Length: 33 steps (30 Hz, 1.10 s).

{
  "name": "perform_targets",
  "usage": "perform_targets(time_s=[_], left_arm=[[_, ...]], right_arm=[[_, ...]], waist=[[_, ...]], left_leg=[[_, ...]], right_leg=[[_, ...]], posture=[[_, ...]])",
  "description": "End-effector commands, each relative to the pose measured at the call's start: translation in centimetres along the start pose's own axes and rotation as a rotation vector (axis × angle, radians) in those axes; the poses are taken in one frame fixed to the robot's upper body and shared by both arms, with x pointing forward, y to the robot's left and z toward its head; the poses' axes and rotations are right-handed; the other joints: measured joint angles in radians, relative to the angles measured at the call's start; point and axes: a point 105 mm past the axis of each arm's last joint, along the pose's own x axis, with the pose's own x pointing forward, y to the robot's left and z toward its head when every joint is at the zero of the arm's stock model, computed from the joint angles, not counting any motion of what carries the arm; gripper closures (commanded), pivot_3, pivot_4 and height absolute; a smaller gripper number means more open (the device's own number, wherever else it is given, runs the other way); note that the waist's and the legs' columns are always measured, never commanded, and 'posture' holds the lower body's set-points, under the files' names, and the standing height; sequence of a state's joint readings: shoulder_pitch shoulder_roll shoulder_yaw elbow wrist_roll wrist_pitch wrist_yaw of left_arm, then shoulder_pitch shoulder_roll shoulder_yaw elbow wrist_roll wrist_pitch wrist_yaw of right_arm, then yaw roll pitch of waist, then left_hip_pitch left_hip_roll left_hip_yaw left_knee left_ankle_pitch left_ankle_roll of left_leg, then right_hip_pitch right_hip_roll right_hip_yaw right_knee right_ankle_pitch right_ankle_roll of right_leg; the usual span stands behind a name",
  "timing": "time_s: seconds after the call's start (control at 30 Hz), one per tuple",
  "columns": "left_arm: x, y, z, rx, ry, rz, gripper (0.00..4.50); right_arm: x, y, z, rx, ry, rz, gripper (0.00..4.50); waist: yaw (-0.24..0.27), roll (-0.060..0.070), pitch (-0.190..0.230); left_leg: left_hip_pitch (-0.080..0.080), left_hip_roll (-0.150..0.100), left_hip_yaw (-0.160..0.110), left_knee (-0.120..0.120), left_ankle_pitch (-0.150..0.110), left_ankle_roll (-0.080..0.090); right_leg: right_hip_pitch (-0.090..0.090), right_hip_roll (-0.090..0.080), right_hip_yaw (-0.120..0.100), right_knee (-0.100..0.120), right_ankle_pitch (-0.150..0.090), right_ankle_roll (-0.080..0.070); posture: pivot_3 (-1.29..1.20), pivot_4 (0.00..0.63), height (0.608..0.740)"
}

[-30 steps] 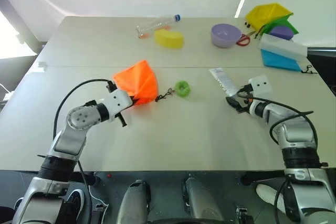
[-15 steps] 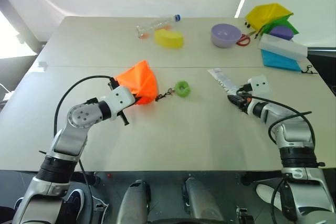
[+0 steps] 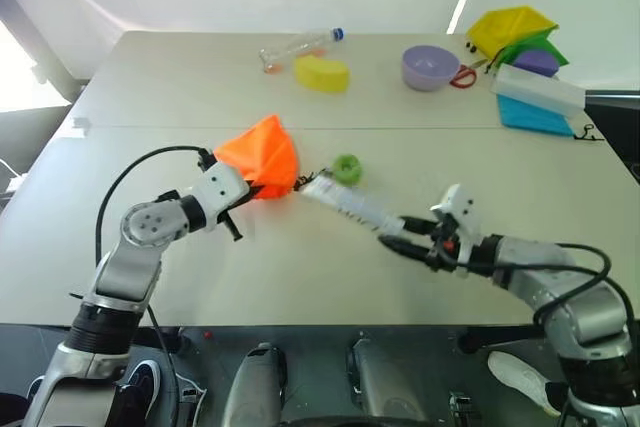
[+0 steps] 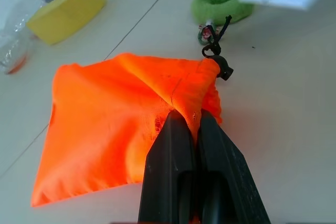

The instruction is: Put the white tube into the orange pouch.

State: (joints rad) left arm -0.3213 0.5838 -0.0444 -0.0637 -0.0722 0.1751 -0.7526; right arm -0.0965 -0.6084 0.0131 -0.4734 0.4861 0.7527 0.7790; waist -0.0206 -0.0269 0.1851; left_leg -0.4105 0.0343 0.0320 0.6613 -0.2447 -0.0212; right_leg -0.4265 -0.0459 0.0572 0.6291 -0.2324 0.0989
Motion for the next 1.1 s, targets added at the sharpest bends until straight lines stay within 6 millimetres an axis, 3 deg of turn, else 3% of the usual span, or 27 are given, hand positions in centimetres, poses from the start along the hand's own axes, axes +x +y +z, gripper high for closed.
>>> perform_targets(time_s=[0.03,0.13,0.27,0.6,0.83,1.1], left_arm=[[-0.2,1.2,0.7,-0.072,-0.042,0.058,4.5],[-0.3,0.9,0.2,-0.086,-0.035,0.048,4.5],[-0.4,0.2,-0.3,-0.091,-0.031,0.025,4.5],[-0.7,-0.9,-1.4,-0.097,-0.022,0.012,4.5],[-0.3,-0.9,-1.1,-0.104,-0.038,0.023,4.5],[0.6,-0.7,-0.4,-0.119,-0.064,0.019,4.5]], right_arm=[[2.0,1.9,0.6,-0.053,-0.036,0.035,2.71],[4.6,1.5,0.4,-0.086,-0.04,-0.016,2.71],[6.3,0.8,1.2,-0.091,-0.087,-0.064,2.71],[8.5,-0.3,2.0,-0.096,-0.113,-0.117,2.71],[10.2,0.3,1.9,-0.125,-0.088,-0.125,2.71],[11.5,-0.6,3.5,-0.127,-0.12,-0.207,2.71]], waist=[[0.001,0.0,0.0],[-0.002,0.0,0.0],[0.001,0.0,0.0],[0.002,0.0,0.0],[0.0,0.0,0.0],[0.001,0.0,0.0]], left_leg=[[0.0,0.0,0.0,0.0,0.0,0.0],[0.0,0.0,0.0,0.0,0.0,0.0],[-0.001,0.0,0.0,0.0,0.0,0.0],[-0.003,0.0,0.0,0.0,0.0,0.0],[-0.003,0.0,-0.001,0.0,0.0,0.0],[-0.004,0.0,-0.001,0.0,0.0,0.0]], right_leg=[[0.0,0.0,0.0,0.0,0.0,0.0],[0.0,0.0,0.0,0.0,0.0,0.0],[-0.001,-0.001,0.0,-0.001,0.0,0.0],[-0.002,-0.001,-0.001,-0.001,0.0,0.0],[-0.002,-0.001,-0.002,-0.001,0.0,0.0],[-0.002,-0.001,-0.002,-0.001,0.0,0.0]], posture=[[0.0,0.15,0.74],[0.0,0.15,0.74],[0.0,0.15,0.74],[0.0,0.15,0.74],[0.0,0.15,0.74],[0.0,0.15,0.74]])
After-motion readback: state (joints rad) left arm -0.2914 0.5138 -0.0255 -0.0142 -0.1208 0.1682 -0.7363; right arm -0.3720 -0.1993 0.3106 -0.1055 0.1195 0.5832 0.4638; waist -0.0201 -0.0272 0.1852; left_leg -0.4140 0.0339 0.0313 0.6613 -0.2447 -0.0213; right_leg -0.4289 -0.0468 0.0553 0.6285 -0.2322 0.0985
